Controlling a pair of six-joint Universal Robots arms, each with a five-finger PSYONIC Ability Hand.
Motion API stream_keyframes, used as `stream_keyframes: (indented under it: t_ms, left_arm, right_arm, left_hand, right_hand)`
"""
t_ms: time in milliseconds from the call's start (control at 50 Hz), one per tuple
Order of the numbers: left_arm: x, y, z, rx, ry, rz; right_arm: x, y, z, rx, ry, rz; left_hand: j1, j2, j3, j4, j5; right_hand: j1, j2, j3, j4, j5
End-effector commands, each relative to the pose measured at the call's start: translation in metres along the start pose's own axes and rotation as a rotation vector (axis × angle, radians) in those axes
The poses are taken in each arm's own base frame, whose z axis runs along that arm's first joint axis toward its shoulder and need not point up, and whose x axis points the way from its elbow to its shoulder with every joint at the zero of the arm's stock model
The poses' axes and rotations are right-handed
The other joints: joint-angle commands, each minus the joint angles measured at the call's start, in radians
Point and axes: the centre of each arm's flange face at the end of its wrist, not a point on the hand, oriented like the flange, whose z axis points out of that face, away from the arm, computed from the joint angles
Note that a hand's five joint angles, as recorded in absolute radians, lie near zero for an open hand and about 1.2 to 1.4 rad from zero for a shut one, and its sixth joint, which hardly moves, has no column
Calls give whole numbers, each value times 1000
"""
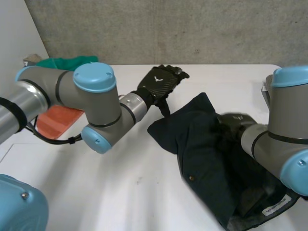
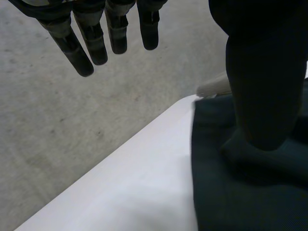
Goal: Fold the laundry.
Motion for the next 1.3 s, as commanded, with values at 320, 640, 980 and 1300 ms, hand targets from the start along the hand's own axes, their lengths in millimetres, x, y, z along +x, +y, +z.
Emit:
stream_keyframes:
  t_ms: [320, 640, 980, 1300]
  left_arm:
    - [52, 37, 6, 0, 142, 256]
    - [-60, -180, -28, 581, -419, 172]
    - [-31, -74, -77, 193, -394, 79]
    - [-9, 31, -108, -204, -334, 47]
  right_arm:
    - [-44, -26, -58, 143, -298, -609]
    - [5, -210, -30, 941, 153, -531]
    - [-9, -137, 31, 771, -139, -415]
    - [-22, 2, 67, 234, -242, -497]
  left_hand:
    - [1169, 1167, 1167, 1175, 1170]
    - [1170, 1168, 1168, 1176, 1171]
    - [1170, 1168, 1168, 1176, 1171]
    - [431, 429, 429, 437, 432]
  right_hand:
    - [273, 227, 216, 206, 227]
    - [273, 227, 216, 206, 227]
    - [226, 180, 169, 159, 180]
    - [-505, -551, -562, -572, -551]
